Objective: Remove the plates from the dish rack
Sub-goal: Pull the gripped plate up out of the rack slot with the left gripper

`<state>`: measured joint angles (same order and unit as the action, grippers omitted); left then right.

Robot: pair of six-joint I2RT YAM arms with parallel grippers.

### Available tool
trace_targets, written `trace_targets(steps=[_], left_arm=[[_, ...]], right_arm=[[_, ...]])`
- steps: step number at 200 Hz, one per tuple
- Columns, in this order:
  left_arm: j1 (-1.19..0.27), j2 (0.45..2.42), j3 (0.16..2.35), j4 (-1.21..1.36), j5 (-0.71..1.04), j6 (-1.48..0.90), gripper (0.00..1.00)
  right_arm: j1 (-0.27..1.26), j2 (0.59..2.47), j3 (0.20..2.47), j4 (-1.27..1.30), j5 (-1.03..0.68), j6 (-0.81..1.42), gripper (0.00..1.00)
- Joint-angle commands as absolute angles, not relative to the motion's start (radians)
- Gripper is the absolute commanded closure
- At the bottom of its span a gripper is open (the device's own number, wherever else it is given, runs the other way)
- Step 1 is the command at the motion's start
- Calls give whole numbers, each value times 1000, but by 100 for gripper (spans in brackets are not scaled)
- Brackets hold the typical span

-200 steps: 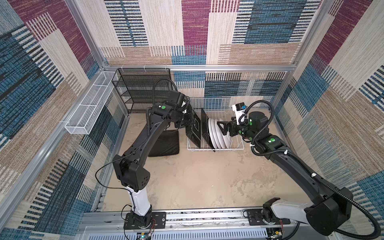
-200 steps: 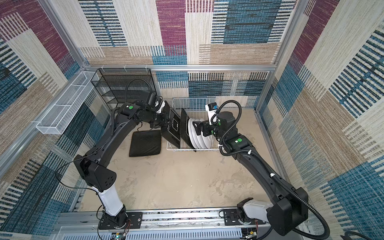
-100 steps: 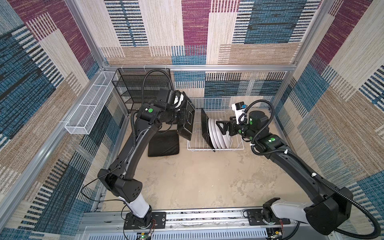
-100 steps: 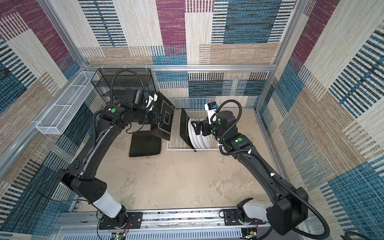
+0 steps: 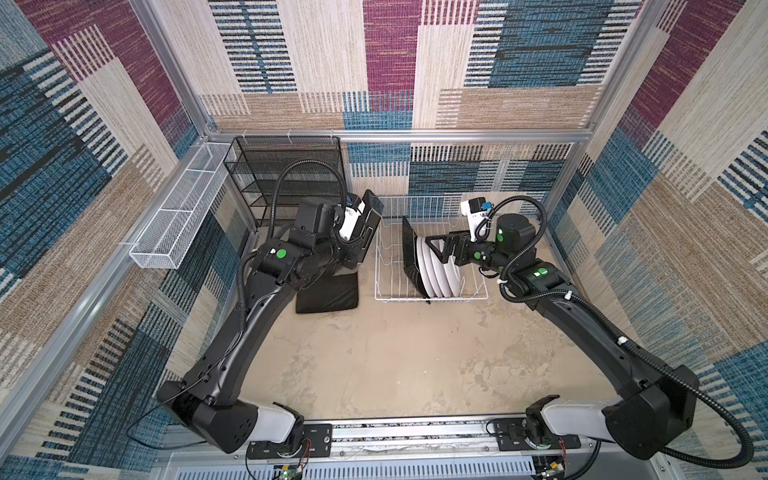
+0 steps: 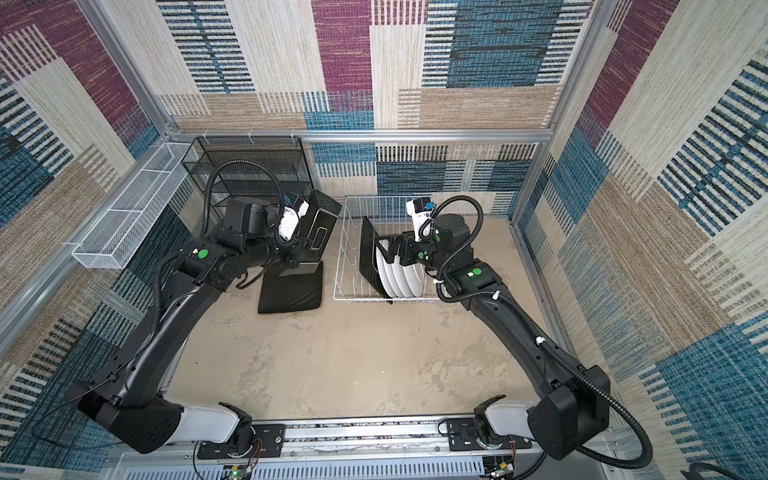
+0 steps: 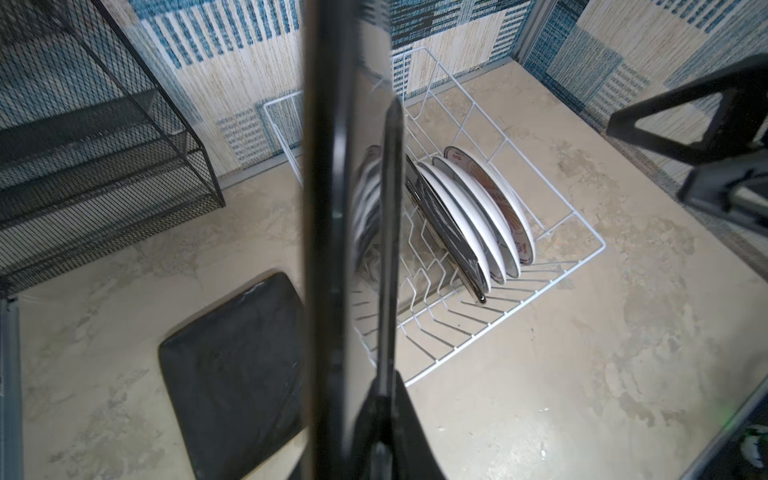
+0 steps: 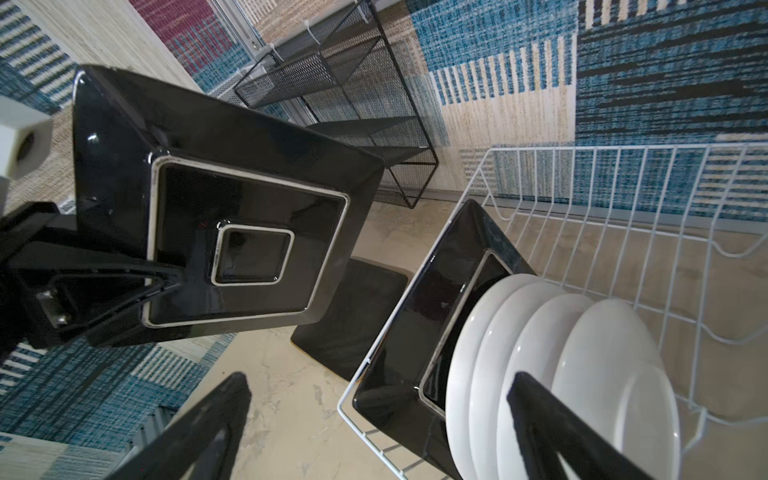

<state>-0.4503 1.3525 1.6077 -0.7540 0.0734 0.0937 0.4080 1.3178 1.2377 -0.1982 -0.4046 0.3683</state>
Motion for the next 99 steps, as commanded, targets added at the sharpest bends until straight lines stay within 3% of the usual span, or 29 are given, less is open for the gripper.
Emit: trace_targets(steps=[1,39,99], left_arm=[[-455,1286,1523,-430,36,274,100],[-467,1205,1368,-310,15,475,100],[-509,1148,1158,-44,-150,733,100]], right_arm=[[389,1335,1256,-141,-508,493,1],[337,1372,1271,-87,-642,649,1],[334,1418,1318,-18,-674,798,1]])
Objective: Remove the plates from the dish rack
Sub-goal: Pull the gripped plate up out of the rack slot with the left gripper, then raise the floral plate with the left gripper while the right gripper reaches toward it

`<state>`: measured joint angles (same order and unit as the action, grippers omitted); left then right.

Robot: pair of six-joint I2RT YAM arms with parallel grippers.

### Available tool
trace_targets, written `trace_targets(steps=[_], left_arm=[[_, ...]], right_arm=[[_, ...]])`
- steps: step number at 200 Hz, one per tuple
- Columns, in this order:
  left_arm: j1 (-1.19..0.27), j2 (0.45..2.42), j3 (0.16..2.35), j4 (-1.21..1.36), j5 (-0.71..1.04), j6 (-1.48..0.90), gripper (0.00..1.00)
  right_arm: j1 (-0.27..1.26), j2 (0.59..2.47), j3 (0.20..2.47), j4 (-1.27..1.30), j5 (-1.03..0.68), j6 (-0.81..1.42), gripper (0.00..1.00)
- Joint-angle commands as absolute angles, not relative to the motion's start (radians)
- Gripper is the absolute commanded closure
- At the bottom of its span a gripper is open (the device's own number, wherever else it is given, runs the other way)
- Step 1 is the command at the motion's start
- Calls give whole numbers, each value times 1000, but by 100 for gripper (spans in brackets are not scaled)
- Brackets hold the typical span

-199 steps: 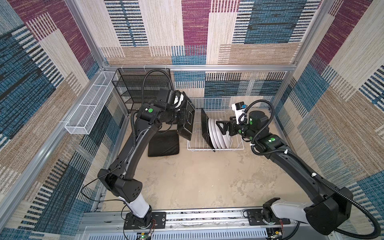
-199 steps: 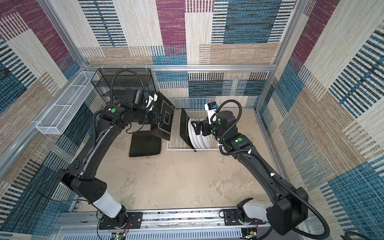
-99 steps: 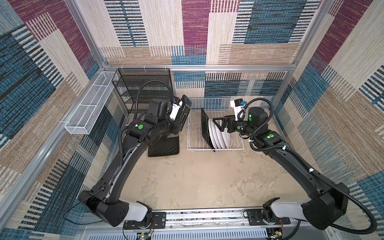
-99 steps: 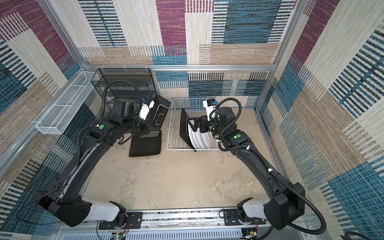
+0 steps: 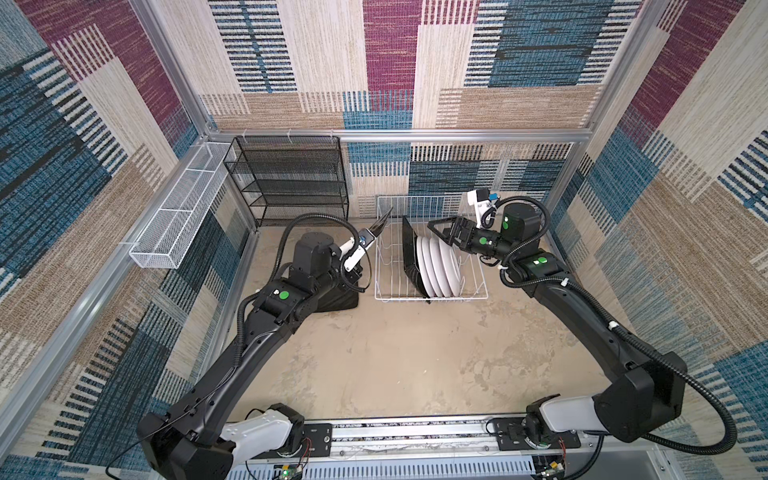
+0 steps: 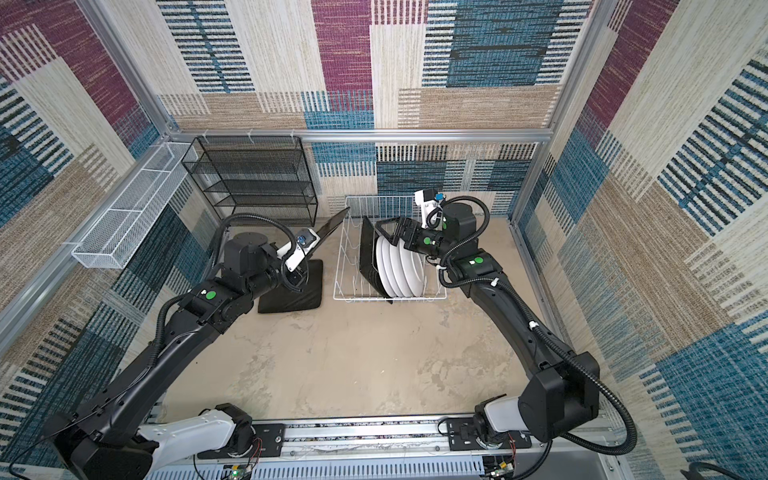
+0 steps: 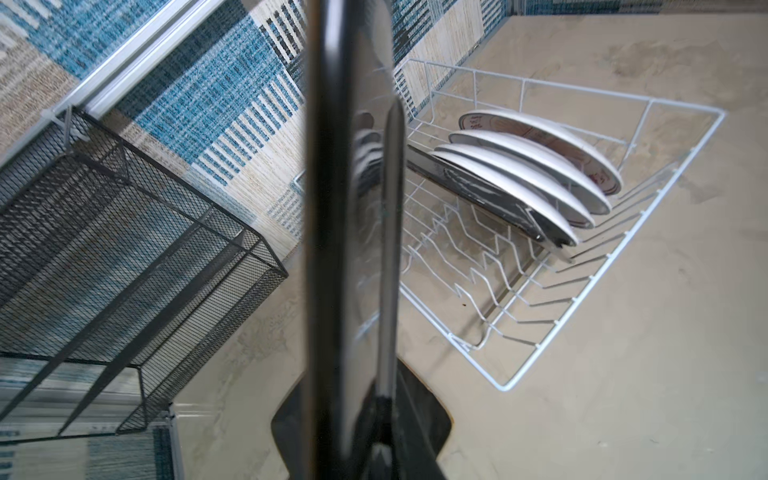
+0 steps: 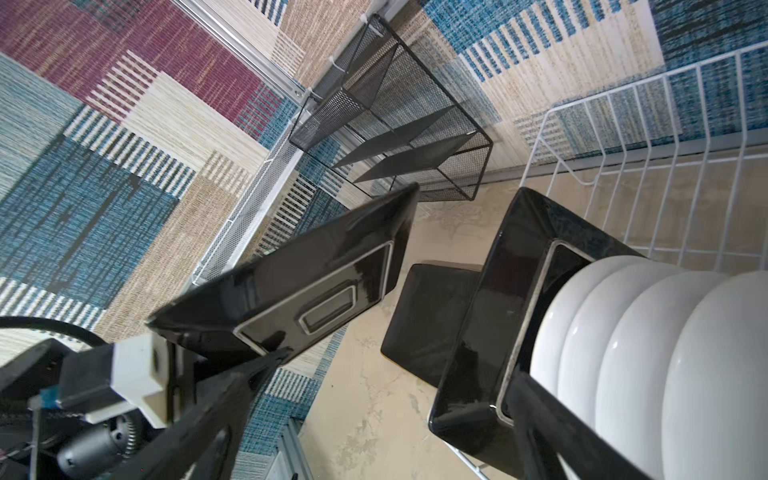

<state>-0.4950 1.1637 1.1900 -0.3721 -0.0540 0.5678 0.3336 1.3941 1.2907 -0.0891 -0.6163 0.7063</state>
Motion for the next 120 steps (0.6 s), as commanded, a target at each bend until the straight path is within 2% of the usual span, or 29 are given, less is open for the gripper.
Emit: trace_targets(steps=[1,89,120], left_arm=[[-511,1147,1156,-40,-153,735,100],[-618,1154,976,305,-242,1105,100],[-648,1163,935,385,-254,1195,100]], right_arm=[[333,1419,1321,-20,-675,799,1],[361,1552,1441,-136,-691,775,4],[381,1588,1462,-170,-689,776,9]])
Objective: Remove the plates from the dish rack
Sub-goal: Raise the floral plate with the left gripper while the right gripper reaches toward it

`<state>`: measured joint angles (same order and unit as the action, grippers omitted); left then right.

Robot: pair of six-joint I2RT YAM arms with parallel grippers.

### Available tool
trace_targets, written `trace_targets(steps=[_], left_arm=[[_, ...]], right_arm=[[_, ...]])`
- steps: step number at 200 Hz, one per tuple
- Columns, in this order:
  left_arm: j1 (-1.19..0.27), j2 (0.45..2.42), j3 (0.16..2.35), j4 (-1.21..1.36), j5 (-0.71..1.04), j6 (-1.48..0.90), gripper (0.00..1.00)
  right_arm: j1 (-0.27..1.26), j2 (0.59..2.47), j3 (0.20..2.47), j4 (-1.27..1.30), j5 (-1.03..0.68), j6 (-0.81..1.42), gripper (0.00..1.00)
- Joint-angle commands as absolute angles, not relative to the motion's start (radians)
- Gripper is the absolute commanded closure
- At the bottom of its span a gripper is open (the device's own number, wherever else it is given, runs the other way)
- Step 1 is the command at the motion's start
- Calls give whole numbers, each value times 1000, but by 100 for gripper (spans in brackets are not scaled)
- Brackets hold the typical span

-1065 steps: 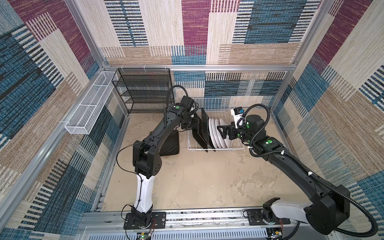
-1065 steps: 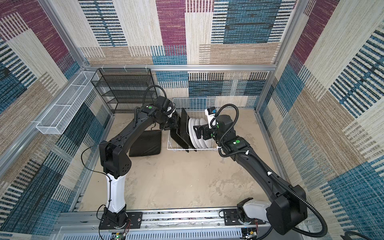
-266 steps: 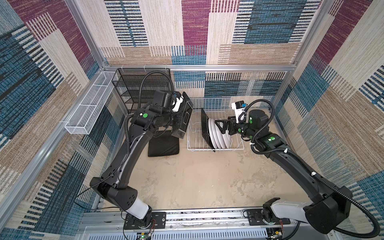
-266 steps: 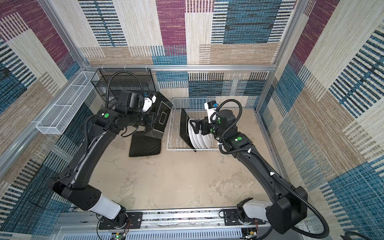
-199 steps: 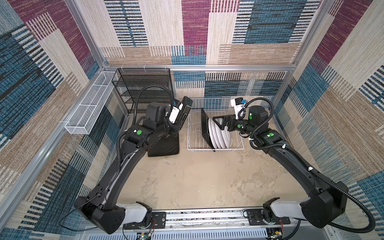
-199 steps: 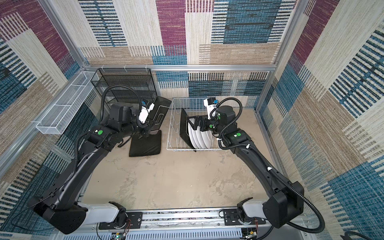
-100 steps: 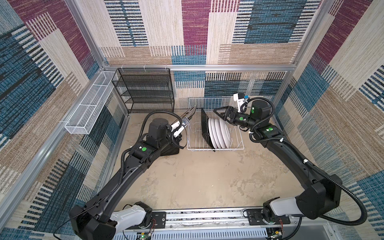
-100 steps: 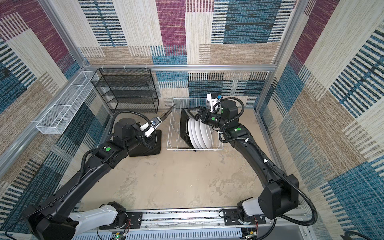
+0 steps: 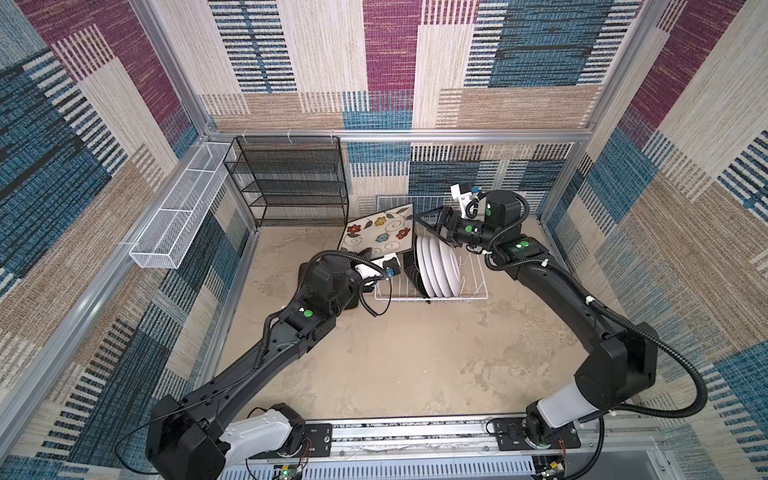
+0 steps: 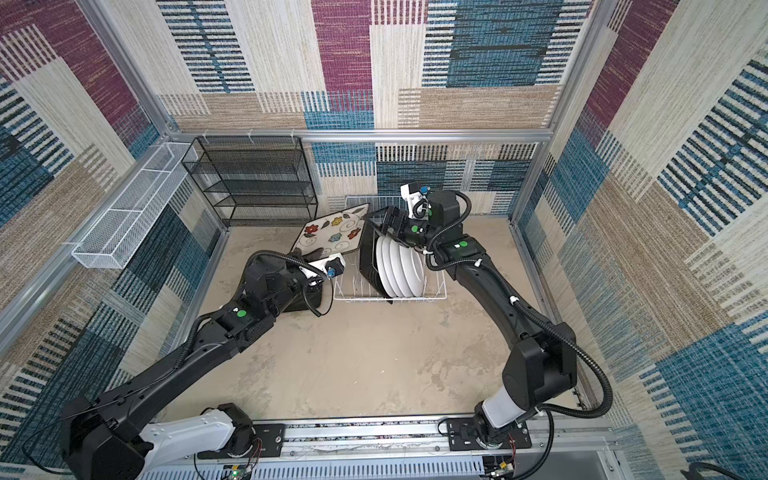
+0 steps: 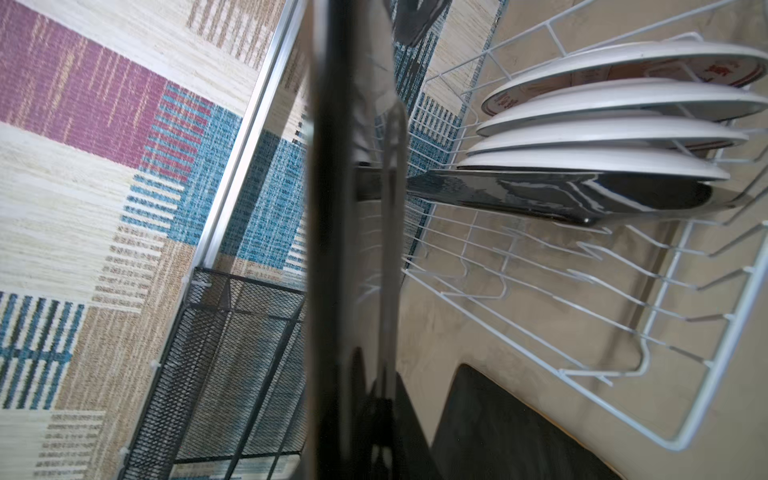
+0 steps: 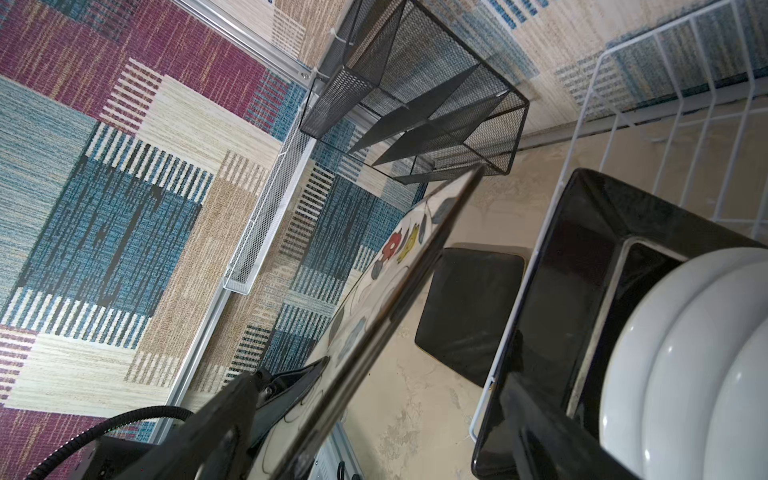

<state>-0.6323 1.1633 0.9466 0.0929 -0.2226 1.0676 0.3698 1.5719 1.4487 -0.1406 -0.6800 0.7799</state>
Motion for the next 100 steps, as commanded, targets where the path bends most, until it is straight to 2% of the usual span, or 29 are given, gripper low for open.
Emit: trace_targets(steps=[1,35,100], left_arm=[[-648,1163,935,386,-255,1198,100],[-664,1184,896,455,-295,1282,100],[-679,1209,860,533,-303,1346,100]], right_arm=[[382,1589,1463,-170,-689,776,9],[394,1608,1466,-188,-686,782,15],[407,1626,1423,-168,-672,818,35]])
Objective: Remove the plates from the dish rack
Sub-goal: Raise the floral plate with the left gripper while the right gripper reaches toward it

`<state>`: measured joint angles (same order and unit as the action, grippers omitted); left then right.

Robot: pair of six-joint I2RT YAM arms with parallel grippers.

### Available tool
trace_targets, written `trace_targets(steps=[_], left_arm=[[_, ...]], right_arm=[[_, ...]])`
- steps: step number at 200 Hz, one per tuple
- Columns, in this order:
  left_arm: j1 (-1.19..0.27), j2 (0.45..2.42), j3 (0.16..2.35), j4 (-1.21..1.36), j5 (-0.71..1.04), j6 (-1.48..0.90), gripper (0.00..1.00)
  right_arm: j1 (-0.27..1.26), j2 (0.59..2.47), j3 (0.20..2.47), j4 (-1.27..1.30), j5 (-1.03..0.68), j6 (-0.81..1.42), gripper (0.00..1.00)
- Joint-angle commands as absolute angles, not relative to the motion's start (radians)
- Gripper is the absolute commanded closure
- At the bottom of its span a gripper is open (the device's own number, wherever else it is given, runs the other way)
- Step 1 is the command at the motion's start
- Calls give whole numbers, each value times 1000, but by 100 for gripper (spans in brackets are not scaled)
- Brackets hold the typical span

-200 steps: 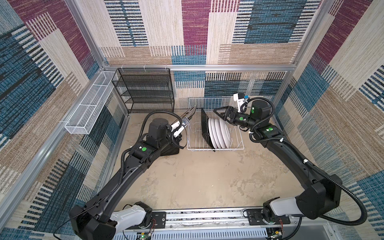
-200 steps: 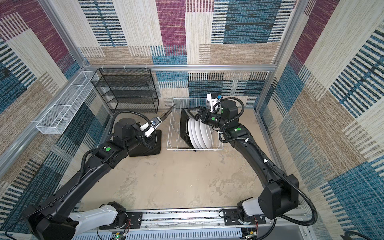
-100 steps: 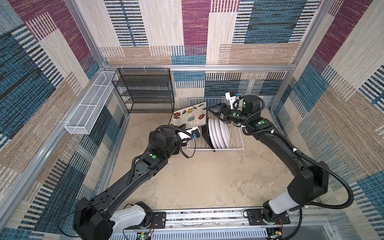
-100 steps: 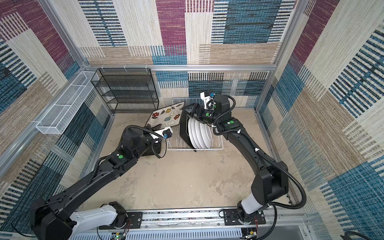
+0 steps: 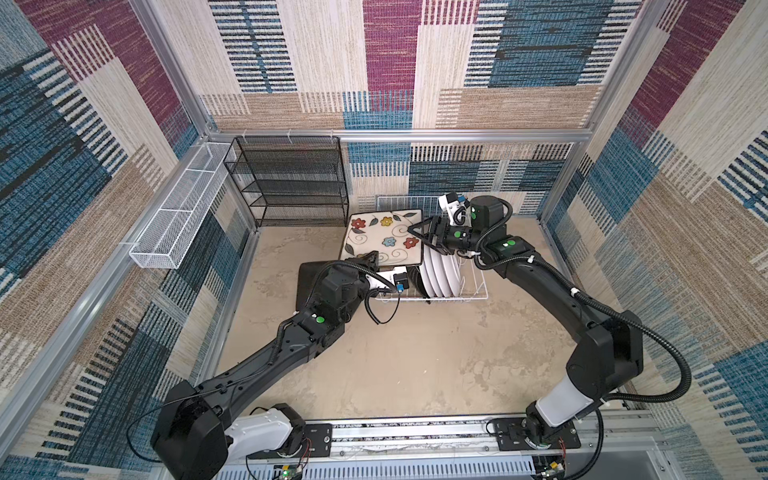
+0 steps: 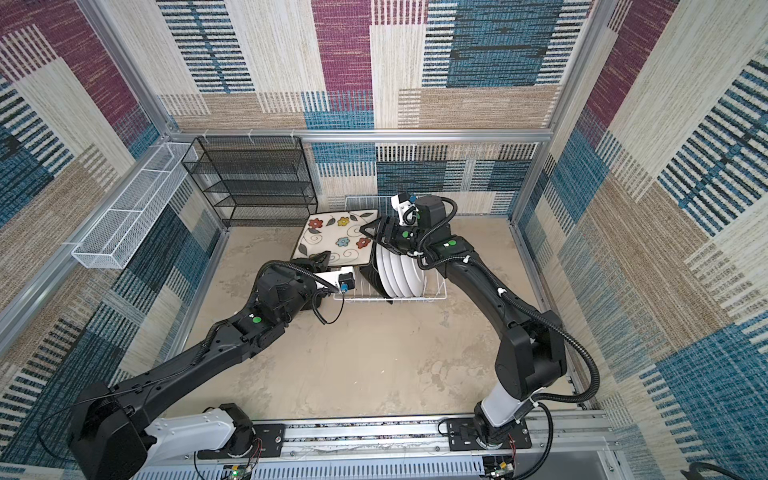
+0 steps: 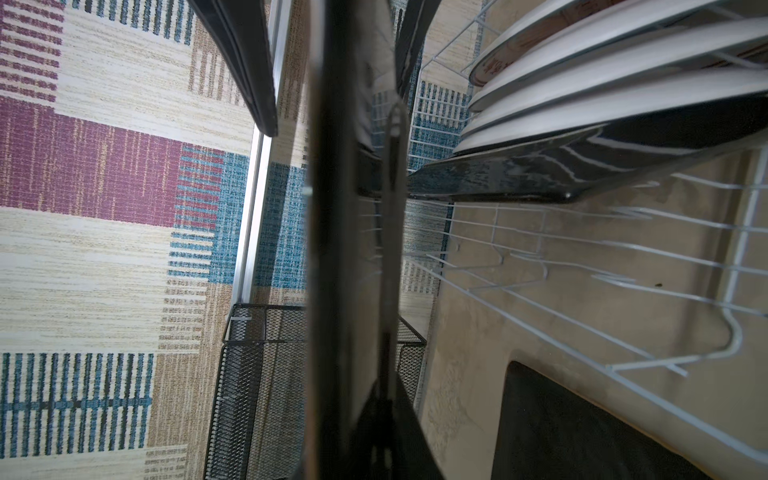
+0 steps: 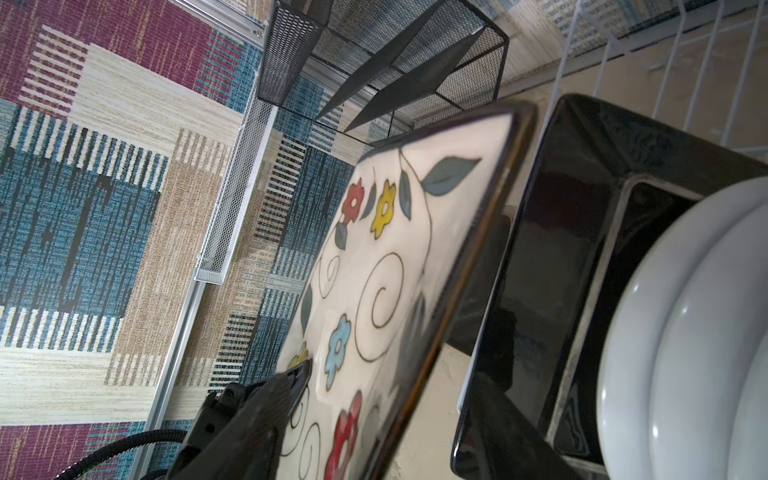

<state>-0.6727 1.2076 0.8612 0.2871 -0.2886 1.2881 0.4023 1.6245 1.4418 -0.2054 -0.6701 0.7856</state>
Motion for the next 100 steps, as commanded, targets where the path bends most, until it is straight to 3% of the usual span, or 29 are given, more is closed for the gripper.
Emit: trace_targets(steps=[1,100], left_arm=[[-680,1209,860,534,-302,1346,100],[-691,1240,831,596,-305,1355,100]], right_arm=[[407,1627,1421,-167,-673,819,35],[420,1649,1410,-134,-719,848,58]])
